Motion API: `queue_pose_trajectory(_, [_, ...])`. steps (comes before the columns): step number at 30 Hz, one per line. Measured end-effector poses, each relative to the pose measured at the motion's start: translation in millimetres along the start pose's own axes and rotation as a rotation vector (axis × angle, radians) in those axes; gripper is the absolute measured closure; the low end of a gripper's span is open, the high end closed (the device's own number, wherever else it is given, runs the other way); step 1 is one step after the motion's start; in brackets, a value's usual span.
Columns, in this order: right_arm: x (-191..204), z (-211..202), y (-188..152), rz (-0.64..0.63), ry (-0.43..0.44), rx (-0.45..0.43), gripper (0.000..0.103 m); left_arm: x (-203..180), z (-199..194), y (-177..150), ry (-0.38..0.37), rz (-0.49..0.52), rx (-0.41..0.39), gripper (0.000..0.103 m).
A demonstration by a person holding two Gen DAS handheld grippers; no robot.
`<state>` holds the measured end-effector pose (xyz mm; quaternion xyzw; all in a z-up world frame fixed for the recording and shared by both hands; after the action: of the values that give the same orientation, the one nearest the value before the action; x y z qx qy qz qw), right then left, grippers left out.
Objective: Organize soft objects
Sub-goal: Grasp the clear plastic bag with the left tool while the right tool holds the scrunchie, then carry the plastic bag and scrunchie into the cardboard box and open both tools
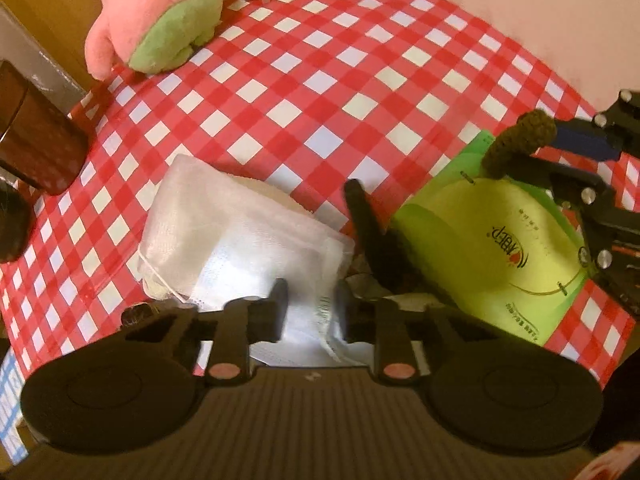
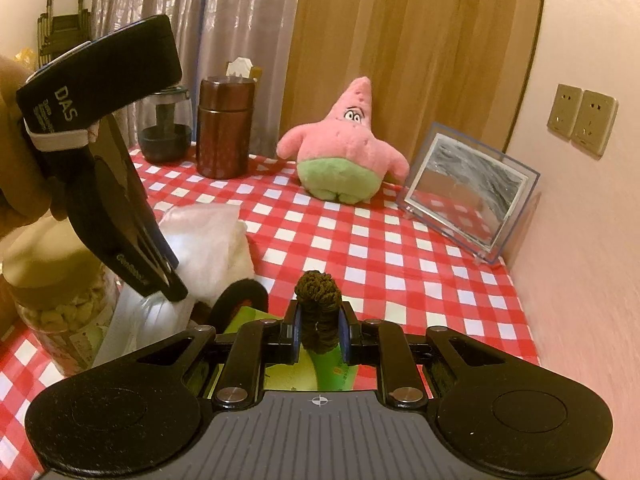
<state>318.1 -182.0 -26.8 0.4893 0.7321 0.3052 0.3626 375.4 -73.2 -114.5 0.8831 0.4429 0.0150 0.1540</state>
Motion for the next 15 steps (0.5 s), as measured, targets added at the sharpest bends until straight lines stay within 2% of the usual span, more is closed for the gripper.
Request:
queue_pose_trajectory(4, [4,-1,3,0.000,0.007,-0.004,0.084,2,-10,-2,-0.019,-0.017,-0.033,0.096])
queue_pose_trajectory(15, [12,-11,16,0.024,0.037,-0.022,0.084,7,-77,4,-0.017,-0.062,-0.211,0.099])
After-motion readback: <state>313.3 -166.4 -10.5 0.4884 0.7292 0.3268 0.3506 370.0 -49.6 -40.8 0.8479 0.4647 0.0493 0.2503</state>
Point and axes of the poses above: each gripper's, at about its wrist camera, not at the fingertips, and z roughly the way its jaws point, x to its left, y to its top, the point moved 9 cm from there along z, roughly the way its jaws point, and after that the axes turned 14 degrees about -y, right-handed, at the moved point
